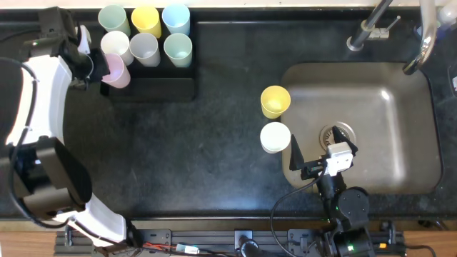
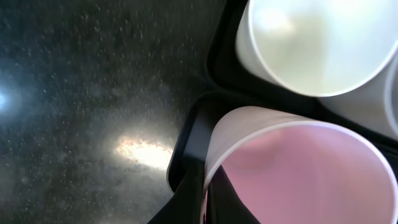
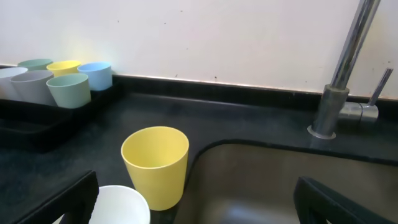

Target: Store Cups

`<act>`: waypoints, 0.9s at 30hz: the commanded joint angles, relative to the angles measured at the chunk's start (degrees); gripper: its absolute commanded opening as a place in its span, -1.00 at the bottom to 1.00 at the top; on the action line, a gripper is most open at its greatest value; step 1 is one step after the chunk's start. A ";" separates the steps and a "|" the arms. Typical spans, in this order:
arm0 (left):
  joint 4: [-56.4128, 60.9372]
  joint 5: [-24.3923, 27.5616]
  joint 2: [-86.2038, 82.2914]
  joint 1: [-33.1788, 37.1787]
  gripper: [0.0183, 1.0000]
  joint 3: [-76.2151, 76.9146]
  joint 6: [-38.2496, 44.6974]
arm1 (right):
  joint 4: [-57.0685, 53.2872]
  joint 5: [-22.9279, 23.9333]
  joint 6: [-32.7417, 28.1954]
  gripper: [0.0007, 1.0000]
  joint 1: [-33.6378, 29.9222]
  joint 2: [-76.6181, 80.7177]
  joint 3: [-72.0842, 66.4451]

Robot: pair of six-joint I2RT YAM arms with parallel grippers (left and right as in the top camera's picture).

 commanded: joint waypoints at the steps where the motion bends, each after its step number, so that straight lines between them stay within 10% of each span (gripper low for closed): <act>1: 0.66 -0.83 1.77 0.44 -0.96 -0.09 1.07 | 0.33 -0.39 0.02 1.00 -0.07 -0.52 -0.79; 9: 0.74 -0.81 3.04 0.42 -0.75 -0.09 1.07 | 0.33 -0.39 0.02 1.00 -0.07 -0.52 -0.79; 18: -6.34 -12.94 -6.40 -5.31 0.59 5.14 -0.85 | 0.33 -0.39 0.02 1.00 -0.07 -0.52 -0.79; 27: -21.62 -20.11 -4.87 -25.03 1.00 36.74 -9.01 | 0.33 -0.39 0.02 0.99 -0.07 -0.52 -0.79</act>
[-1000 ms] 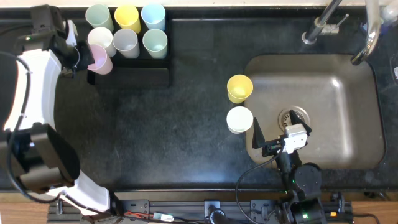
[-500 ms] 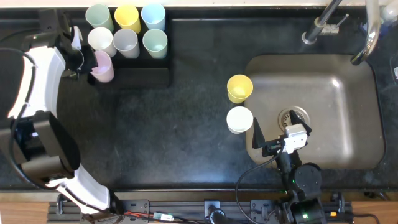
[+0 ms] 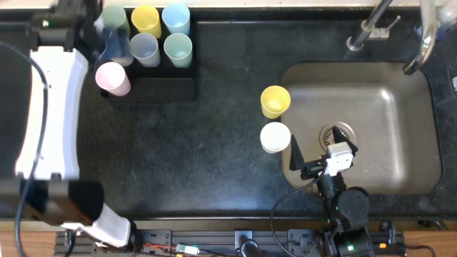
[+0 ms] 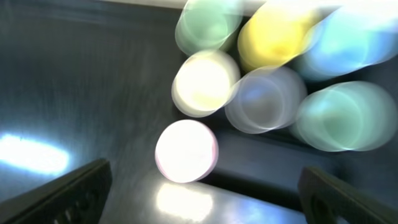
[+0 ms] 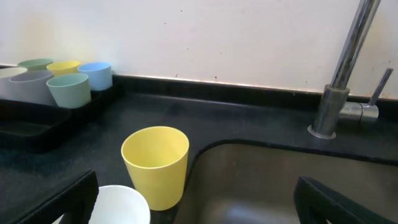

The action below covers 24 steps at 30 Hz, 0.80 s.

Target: Store Cups

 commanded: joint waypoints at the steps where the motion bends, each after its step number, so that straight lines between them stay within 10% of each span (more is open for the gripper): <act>1: -5.60 -4.11 1.49 -9.99 1.00 13.92 -8.24 | 0.33 -0.39 0.02 1.00 -0.07 -0.52 -0.79; 10: -14.25 10.58 13.38 -27.50 1.00 21.38 -22.99 | 0.33 -0.39 0.02 1.00 -0.07 -0.52 -0.79; 24: -15.34 14.29 29.24 -38.56 0.97 21.35 -25.11 | 0.33 -0.39 0.02 0.99 -0.07 -0.52 -0.79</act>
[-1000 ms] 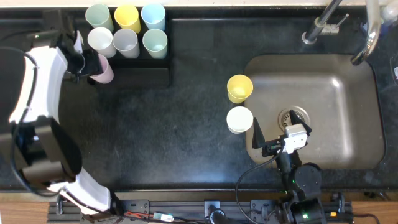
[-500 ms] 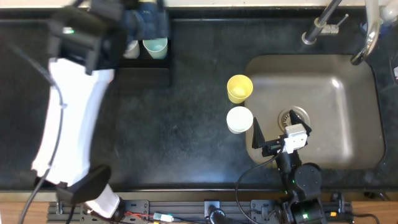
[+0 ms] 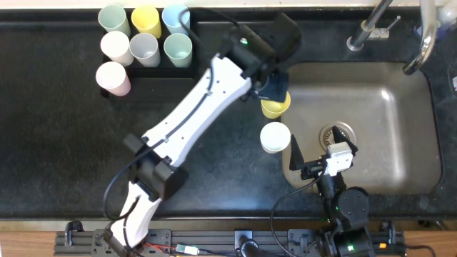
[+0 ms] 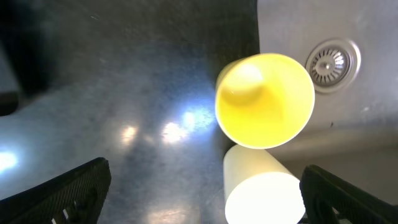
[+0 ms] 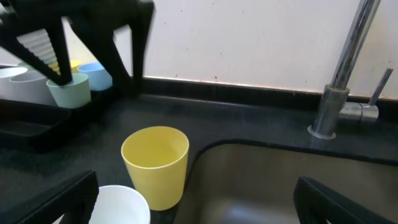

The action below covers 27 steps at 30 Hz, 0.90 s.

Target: Store Cups

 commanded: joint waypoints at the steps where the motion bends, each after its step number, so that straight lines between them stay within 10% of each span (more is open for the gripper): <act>1: 0.52 1.46 3.48 -0.52 0.96 0.37 -1.49 | 0.33 -0.39 0.02 1.00 -0.07 -0.52 -0.79; 12: 2.34 3.58 9.44 -0.52 0.68 0.31 -1.46 | 0.33 -0.39 0.02 0.99 -0.07 -0.52 -0.79; 27: 6.93 2.01 10.82 -0.31 -0.96 0.31 -1.46 | 0.33 -0.39 0.02 0.99 -0.07 -0.52 -0.79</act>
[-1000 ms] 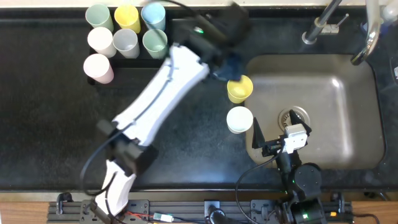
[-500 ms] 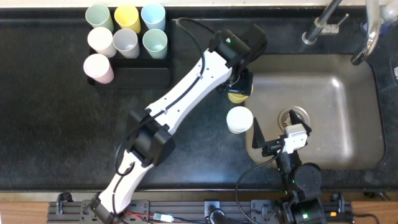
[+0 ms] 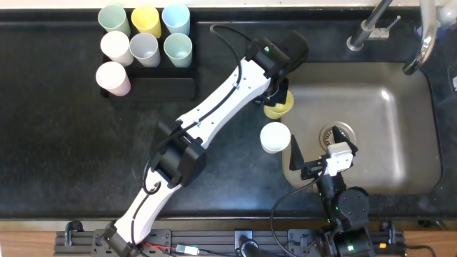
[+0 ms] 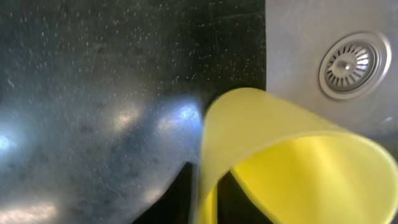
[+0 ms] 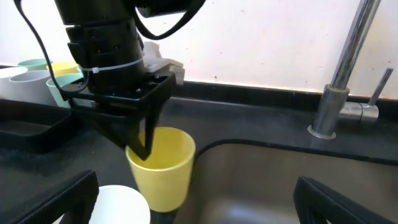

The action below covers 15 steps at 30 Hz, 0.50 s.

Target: Store Cups

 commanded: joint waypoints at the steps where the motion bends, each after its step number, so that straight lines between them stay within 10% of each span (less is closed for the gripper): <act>1: 0.33 -1.05 -0.70 0.00 -0.96 0.31 -0.04 | 0.33 -0.37 0.02 1.00 -0.07 -0.52 -0.79; 7: 1.79 -7.02 -8.52 1.46 -0.96 0.24 -3.41 | 0.33 -0.37 0.02 1.00 -0.07 -0.52 -0.79; 15: 5.92 -16.76 -29.22 12.33 -0.96 -11.02 -29.16 | 0.33 -0.37 0.02 1.00 -0.07 -0.52 -0.79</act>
